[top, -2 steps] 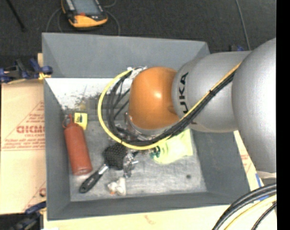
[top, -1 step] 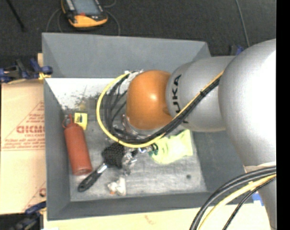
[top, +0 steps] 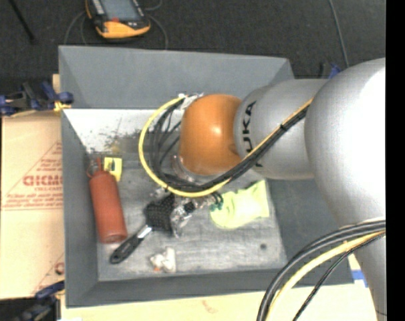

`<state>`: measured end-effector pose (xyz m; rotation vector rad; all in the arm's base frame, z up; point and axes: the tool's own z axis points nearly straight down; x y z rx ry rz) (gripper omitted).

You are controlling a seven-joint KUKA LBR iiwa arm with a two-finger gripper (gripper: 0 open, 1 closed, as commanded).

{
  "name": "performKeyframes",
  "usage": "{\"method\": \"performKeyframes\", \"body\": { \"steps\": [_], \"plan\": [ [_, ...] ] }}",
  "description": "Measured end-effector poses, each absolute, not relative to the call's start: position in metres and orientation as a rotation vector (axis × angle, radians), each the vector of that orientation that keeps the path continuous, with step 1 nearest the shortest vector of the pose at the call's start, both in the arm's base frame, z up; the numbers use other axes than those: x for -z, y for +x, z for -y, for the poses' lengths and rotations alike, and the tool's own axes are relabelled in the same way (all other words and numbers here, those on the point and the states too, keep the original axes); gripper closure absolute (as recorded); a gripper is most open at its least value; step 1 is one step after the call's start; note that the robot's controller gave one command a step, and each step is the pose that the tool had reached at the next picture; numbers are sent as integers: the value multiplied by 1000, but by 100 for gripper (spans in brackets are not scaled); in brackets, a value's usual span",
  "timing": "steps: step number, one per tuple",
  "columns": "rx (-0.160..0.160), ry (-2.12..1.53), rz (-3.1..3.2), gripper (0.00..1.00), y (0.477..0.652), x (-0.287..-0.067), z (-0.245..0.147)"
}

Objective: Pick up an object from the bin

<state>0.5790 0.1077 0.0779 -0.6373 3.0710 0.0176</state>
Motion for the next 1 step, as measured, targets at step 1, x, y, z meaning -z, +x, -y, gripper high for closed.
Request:
{"method": "performKeyframes", "body": {
  "steps": [1],
  "plan": [
    [-18, -637, -3071, 100, 579, -78, -108]
  ]
}}
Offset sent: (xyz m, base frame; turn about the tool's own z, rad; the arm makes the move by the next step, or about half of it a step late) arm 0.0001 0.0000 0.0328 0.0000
